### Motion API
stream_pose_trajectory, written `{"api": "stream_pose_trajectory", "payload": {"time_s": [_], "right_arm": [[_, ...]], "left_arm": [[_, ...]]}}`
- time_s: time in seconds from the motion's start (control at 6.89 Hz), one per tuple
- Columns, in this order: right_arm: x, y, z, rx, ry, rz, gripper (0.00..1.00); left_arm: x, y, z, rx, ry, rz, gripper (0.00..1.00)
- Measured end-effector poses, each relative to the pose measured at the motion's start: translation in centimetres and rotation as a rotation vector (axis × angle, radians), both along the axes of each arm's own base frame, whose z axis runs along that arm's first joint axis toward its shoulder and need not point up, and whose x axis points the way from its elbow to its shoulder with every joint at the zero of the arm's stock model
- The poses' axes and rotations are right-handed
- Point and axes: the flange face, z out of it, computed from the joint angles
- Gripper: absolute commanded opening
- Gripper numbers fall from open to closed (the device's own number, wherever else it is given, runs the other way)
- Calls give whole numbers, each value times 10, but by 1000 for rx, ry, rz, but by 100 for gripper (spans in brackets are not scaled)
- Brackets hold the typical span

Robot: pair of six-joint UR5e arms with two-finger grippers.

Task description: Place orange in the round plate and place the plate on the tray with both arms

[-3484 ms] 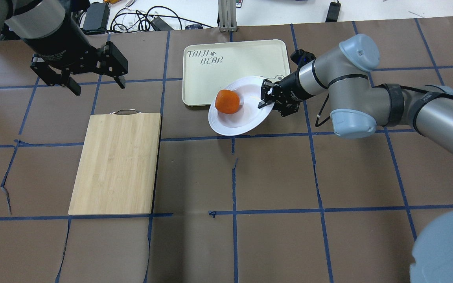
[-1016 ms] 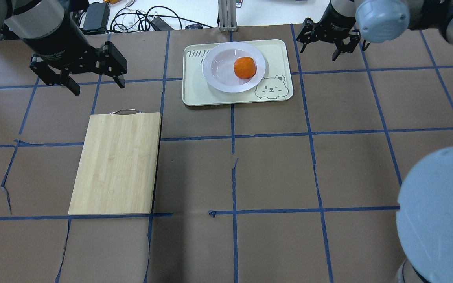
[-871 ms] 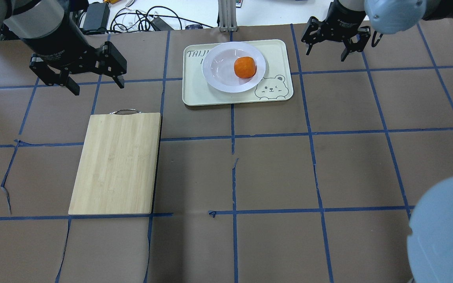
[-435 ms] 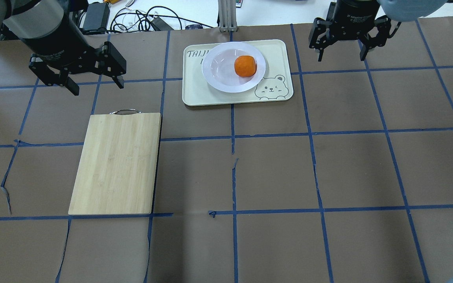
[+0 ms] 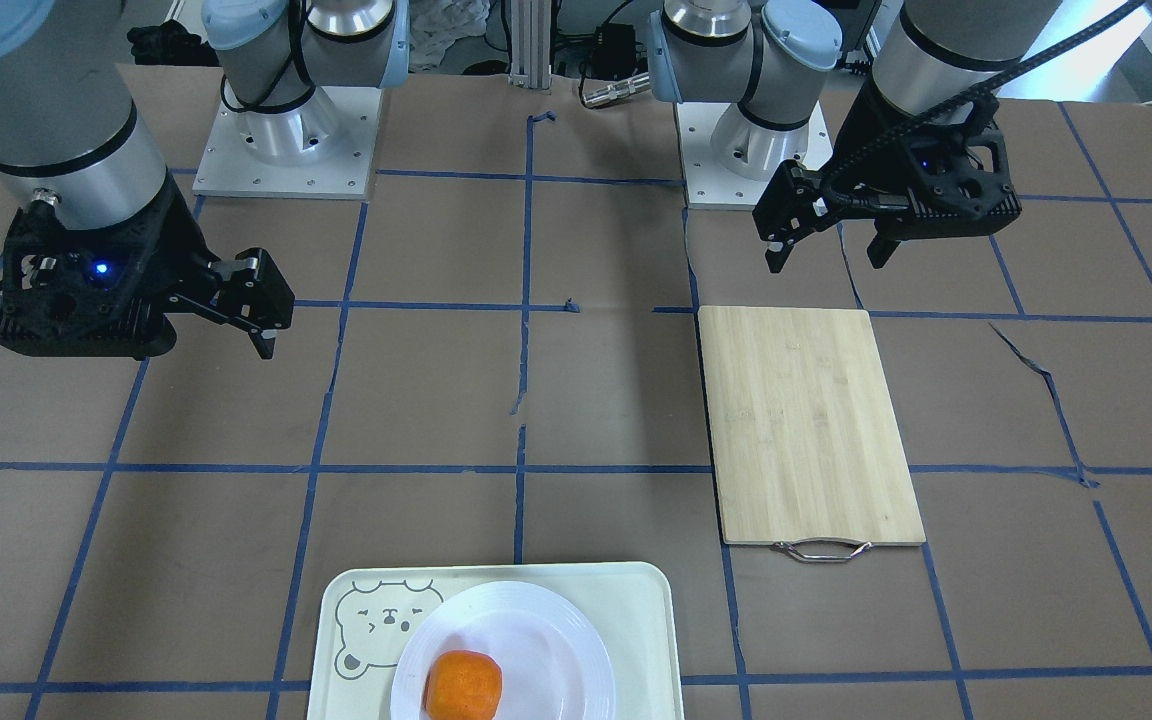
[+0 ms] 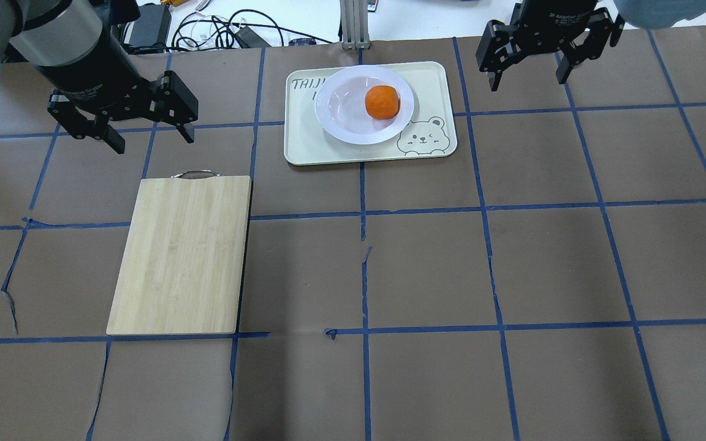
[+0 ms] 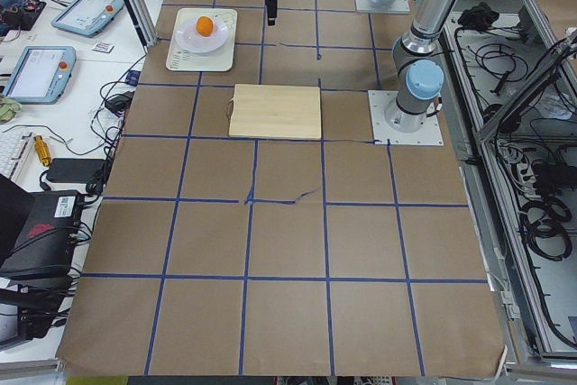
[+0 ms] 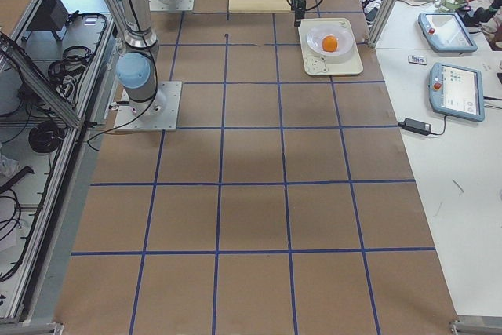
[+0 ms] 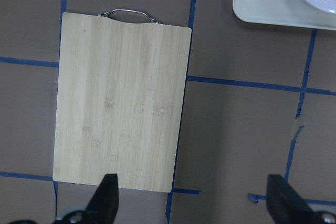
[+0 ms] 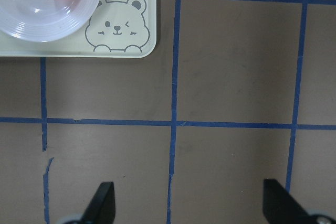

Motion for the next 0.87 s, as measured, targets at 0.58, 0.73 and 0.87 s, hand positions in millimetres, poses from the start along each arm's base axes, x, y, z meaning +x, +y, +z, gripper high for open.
{"api": "stream_pose_trajectory", "payload": {"time_s": [0.58,0.73,0.87], "right_arm": [[2,2,-3,3,-10,0,100],[2,3,-7,8,-10,-2,100],[2,3,-10,11,-10,-3,100]], "left_arm": [[0,1,0,0,0,-2,100],[0,1,0,0,0,-3,100],[0,1,0,0,-1,-4,100]]}}
